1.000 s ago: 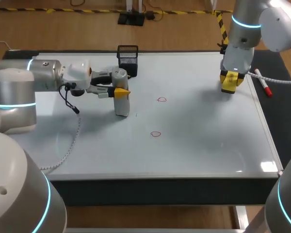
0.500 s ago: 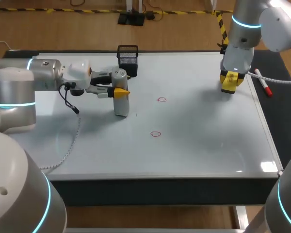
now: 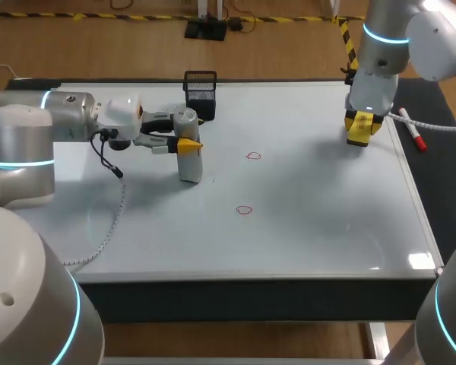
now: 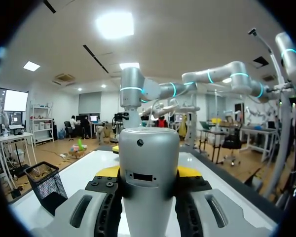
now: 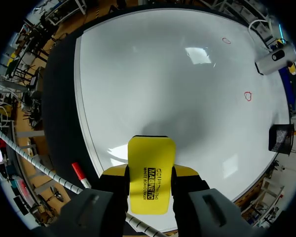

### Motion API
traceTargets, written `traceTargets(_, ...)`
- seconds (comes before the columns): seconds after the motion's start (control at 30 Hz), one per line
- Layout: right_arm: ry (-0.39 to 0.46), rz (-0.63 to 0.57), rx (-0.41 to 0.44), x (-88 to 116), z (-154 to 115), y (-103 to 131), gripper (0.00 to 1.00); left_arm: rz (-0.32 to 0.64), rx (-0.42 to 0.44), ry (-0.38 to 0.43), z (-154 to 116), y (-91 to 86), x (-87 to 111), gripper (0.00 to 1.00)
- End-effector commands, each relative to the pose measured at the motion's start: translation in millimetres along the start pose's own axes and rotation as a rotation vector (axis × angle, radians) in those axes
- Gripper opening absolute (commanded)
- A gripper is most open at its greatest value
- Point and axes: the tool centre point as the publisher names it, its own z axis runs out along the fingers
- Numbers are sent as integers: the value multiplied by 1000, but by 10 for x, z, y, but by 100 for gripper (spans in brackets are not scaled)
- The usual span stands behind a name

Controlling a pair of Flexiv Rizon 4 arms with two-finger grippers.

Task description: Pick up the inspection probe, press it on each red-marked spot on the whiteboard one by one, put down the probe, pick up the eraser, and wipe off all the red marks.

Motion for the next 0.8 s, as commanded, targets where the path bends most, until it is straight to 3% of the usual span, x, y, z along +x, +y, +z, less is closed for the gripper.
traceTargets(0.03,2,-2,2,6,-8,0,0,-1,-5,-2,-2,-5,10,0)
traceTargets(0.27,2,-2,2,6,-8,0,0,5,-2,-5,-6,-37,4,0)
traceTargets(0.43,2,-2,2,6,-8,0,0,24,26,-20,-57,-229,-27,0)
traceTargets(0.8,2,-2,2,6,-8,0,0,55,60,-133,-645,-575,-382,0)
